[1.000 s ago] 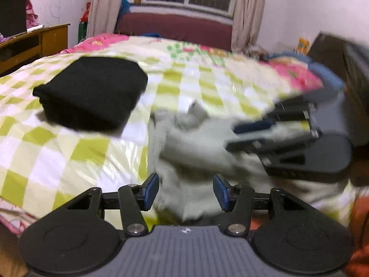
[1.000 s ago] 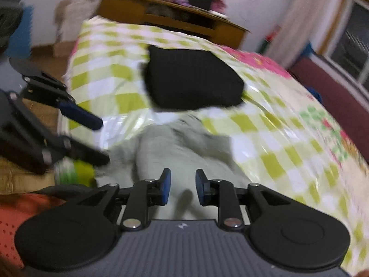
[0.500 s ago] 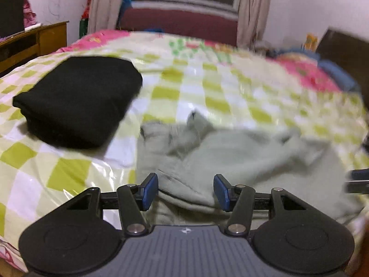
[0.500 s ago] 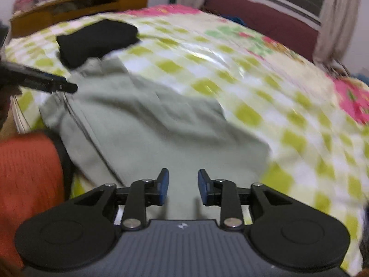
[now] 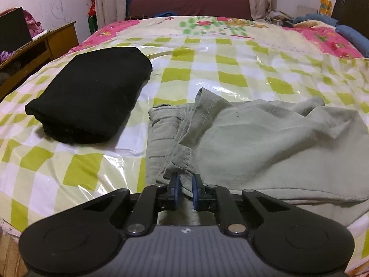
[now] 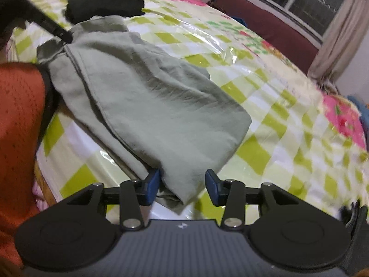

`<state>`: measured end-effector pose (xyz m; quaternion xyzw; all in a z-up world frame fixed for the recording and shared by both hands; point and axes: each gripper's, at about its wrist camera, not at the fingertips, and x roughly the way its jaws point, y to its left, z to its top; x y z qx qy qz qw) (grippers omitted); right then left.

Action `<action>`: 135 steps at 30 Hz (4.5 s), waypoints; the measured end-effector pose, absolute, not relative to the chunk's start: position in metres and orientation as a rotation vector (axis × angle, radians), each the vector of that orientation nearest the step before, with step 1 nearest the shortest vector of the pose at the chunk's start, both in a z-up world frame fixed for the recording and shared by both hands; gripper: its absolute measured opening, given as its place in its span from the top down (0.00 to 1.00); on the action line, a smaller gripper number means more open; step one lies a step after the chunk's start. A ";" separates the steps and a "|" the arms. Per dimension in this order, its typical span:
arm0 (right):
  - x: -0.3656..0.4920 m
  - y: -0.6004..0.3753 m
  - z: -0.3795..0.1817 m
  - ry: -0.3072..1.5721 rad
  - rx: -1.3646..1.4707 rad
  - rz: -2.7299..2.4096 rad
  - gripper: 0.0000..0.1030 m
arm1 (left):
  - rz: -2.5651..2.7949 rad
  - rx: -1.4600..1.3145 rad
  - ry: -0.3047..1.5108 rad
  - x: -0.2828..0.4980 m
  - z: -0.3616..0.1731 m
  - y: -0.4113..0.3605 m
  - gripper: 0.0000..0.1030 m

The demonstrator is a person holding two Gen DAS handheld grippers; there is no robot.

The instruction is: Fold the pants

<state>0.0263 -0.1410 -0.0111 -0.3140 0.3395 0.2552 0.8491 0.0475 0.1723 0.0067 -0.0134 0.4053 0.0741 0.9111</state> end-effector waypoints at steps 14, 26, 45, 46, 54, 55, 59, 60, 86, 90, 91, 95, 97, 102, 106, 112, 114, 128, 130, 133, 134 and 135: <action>0.033 -0.146 -0.024 0.727 -0.774 0.437 0.66 | 0.121 -0.043 0.830 0.054 0.005 0.170 0.73; 0.051 -0.172 -0.024 0.890 -0.650 0.412 0.83 | 0.061 -0.048 0.971 0.021 -0.012 0.152 0.82; 0.112 -0.069 0.045 0.682 -0.620 0.729 0.64 | 0.004 -0.191 0.802 0.070 0.011 0.179 0.49; 0.121 -0.056 0.043 0.672 -0.624 0.773 0.63 | 0.013 -0.204 0.818 0.074 0.006 0.181 0.49; 0.193 0.044 0.015 0.794 -0.519 1.139 0.57 | 0.002 -0.218 0.790 0.059 0.006 0.187 0.47; 0.200 0.053 0.009 0.823 -0.508 1.164 0.56 | -0.002 -0.223 0.788 0.057 0.005 0.188 0.45; 0.215 0.078 -0.013 0.893 -0.517 1.183 0.57 | -0.025 -0.222 0.783 0.053 -0.002 0.186 0.40; 0.212 0.078 -0.014 0.890 -0.520 1.194 0.63 | -0.029 -0.201 0.779 0.052 -0.002 0.184 0.40; 0.209 0.071 -0.013 0.953 -0.593 1.255 0.60 | -0.068 -0.185 0.712 0.051 -0.002 0.183 0.39; 0.215 0.078 -0.022 1.007 -0.551 1.271 0.83 | -0.074 -0.186 0.717 0.052 -0.002 0.181 0.39; 0.217 0.079 -0.021 1.011 -0.543 1.263 0.89 | -0.073 -0.185 0.719 0.052 -0.002 0.181 0.39; 0.200 0.071 0.006 0.934 -0.509 1.325 0.95 | -0.070 -0.191 0.712 0.050 0.001 0.182 0.39; 0.181 0.071 0.021 0.875 -0.567 1.382 0.95 | -0.070 -0.210 0.692 0.046 0.004 0.185 0.39; 0.159 0.078 0.035 0.790 -0.675 1.470 0.95 | -0.066 -0.228 0.657 0.044 0.005 0.187 0.33; 0.165 0.077 0.042 0.795 -0.658 1.500 0.95 | -0.048 -0.235 0.656 0.055 -0.003 0.190 0.32; 0.159 0.054 0.075 0.768 -0.673 1.519 0.95 | -0.119 -0.150 0.551 0.050 0.016 0.188 0.20; 0.157 0.048 0.084 0.765 -0.669 1.522 0.95 | -0.161 -0.121 0.537 0.048 0.019 0.185 0.19; 0.179 0.095 0.048 0.787 -0.616 1.511 0.94 | -0.210 -0.269 0.738 0.045 0.015 0.195 0.80; 0.185 0.107 0.027 0.828 -0.606 1.500 0.94 | -0.207 -0.337 0.739 0.047 0.012 0.203 0.80; 0.191 0.117 -0.001 0.880 -0.617 1.470 0.94 | -0.216 -0.367 0.741 0.045 0.010 0.205 0.80; 0.193 0.117 -0.005 0.886 -0.617 1.469 0.94 | -0.211 -0.366 0.742 0.045 0.010 0.206 0.80; 0.195 0.116 -0.007 0.891 -0.611 1.463 0.94 | -0.208 -0.380 0.744 0.044 0.009 0.209 0.80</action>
